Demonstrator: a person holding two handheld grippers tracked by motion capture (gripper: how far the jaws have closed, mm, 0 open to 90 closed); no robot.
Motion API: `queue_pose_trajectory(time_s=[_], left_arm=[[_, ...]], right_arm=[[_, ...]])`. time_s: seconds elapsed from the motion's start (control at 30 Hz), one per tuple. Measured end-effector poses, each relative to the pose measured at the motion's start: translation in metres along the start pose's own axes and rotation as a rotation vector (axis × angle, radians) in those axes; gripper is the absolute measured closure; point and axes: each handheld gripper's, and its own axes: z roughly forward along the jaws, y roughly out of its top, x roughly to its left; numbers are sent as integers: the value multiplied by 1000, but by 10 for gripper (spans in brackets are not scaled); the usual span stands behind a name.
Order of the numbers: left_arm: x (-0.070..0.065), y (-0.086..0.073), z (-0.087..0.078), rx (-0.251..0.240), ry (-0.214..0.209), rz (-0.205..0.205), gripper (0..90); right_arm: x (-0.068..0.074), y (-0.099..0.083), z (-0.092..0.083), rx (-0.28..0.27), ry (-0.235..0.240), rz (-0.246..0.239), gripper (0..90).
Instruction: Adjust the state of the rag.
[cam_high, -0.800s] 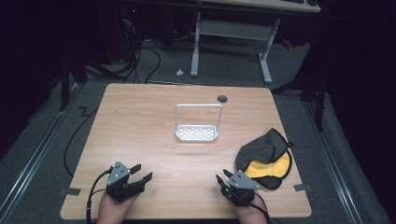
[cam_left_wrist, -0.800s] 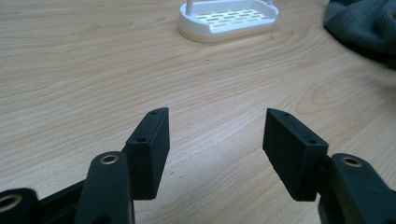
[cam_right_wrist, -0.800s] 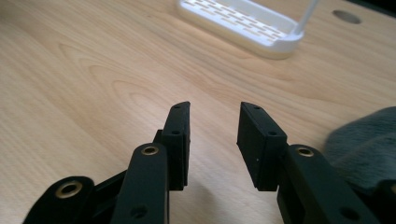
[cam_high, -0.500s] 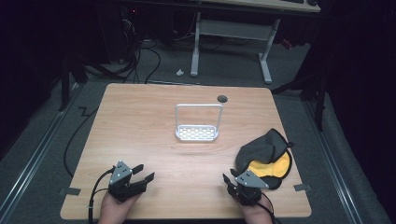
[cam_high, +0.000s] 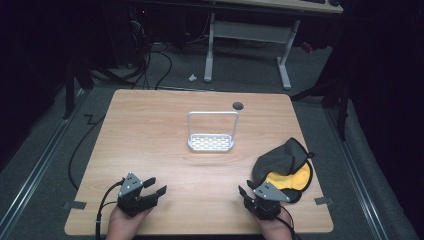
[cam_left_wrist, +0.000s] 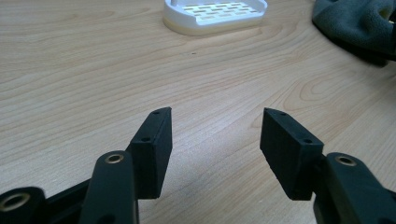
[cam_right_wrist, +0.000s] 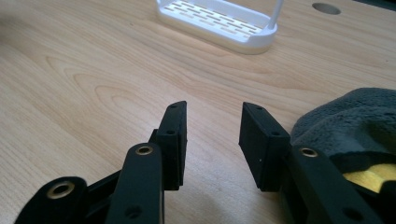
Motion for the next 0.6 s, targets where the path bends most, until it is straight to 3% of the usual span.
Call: queue_pose_trajectory(time_s=[0.17, 0.33, 0.43, 0.47, 0.5, 0.57, 0.6], left_arm=[[1, 1, -1, 0, 0, 5, 418], [0, 1, -1, -5, -2, 5, 417], [0, 1, -1, -8, -5, 6, 417], [0, 1, -1, -8, -6, 6, 418], [0, 1, -1, -7, -6, 7, 417], [0, 1, 0, -3, -9, 9, 417], [-1, 1, 0, -4, -10, 9, 417]], right_arm=[[-8, 2, -6, -18, -15, 24, 590], [-24, 4, -16, -48, -59, 48, 569], [-44, 4, -27, -73, -121, 91, 552], [-61, 1, -34, -70, -184, 123, 531], [-69, -2, -36, -68, -213, 135, 517], [-84, -8, -39, -46, -260, 181, 488], [-84, -8, -39, -46, -260, 181, 488]])
